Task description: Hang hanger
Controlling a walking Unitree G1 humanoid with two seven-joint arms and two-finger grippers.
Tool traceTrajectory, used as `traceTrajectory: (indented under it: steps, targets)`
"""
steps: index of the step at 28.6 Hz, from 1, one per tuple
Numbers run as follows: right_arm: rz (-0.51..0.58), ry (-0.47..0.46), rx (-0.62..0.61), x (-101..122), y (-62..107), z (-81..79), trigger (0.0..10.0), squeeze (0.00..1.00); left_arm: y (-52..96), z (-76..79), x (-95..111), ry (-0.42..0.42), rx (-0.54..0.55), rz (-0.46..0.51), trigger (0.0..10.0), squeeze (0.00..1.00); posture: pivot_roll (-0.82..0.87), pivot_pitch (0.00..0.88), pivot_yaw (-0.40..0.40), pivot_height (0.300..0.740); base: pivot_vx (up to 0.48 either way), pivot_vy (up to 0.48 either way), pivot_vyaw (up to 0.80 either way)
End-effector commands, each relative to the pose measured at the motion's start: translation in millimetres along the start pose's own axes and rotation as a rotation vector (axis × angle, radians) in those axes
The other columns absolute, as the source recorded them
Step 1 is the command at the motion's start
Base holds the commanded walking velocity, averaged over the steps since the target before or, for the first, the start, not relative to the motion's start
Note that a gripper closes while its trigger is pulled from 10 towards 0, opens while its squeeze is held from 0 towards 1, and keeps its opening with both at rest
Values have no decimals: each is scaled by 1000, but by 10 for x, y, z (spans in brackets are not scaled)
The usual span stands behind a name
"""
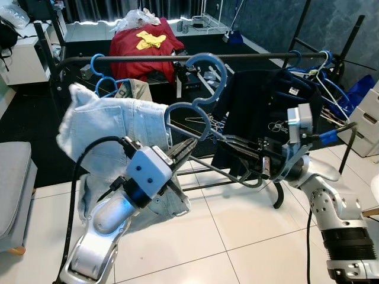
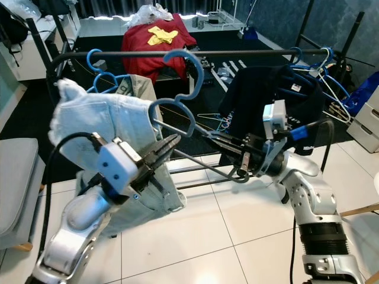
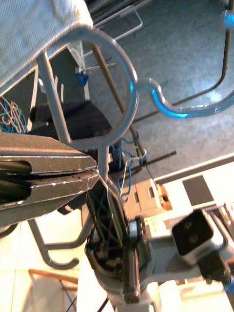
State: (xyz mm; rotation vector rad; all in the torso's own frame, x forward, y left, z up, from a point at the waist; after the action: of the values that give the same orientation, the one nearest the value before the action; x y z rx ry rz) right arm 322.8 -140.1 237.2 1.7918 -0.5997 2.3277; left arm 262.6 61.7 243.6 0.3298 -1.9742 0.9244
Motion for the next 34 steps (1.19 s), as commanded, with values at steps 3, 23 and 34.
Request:
traceTrajectory:
  steps: [3,23,34]
  targets:
    - [33,42,-7,84,-1,29,0,0,13,-114,-8,-56,57,-15,1176,0,-172,90,-32,740,0,0,0]
    - [27,32,34,67,-20,-52,0,0,-32,-768,-109,-320,341,-144,0,0,-179,75,-31,740,0,0,0]
    - [29,21,66,82,-29,-99,0,0,62,-1156,-186,-490,446,-246,0,0,-182,65,-35,740,0,0,0]
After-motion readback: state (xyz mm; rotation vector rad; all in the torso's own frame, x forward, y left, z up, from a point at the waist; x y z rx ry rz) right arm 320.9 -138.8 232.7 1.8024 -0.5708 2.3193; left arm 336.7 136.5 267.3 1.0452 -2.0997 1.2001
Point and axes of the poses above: a point about 5 cm out from each wrist's last joint towards the gripper, its own y axis pointing back from the gripper into the wrist, its own x axis along the axis of the wrist's last joint, z = x × y, the point moved 4 cm from there along -y, pointing out of the wrist towards the gripper, and after that the axes turned 8 degrees about y, right-handed, at the moved point
